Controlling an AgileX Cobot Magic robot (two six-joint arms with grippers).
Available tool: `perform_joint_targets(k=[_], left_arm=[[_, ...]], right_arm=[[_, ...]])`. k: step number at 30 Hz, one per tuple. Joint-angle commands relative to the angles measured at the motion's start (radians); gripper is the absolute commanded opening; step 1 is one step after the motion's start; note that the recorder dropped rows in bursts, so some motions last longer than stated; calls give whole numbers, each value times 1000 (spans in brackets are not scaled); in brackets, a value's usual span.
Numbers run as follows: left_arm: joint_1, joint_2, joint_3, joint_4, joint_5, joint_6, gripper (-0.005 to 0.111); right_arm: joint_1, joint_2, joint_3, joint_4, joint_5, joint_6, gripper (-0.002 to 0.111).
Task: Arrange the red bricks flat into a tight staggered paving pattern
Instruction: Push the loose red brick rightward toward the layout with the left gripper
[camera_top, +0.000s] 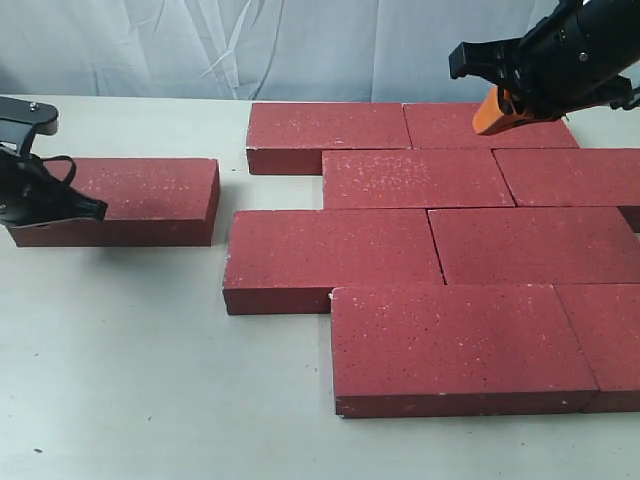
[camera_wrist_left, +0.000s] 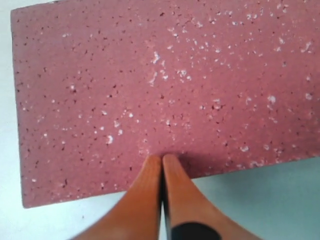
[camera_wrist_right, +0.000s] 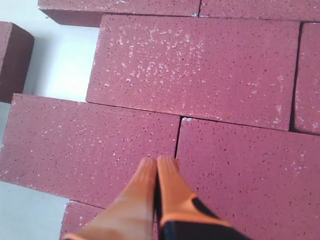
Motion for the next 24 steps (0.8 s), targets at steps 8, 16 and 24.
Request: perform_joint_targets(k=[8,16,24], left_arm=[[4,52,-75,-39,35,3,0],[4,13,-162,-29,127,0,0],[4,23,-222,-68,97,-1,0]], right_arm=[[-7,1,2,1,-12,-5,-1],[-7,1,2,1,-12,-5,-1],[-7,1,2,1,-12,-5,-1]])
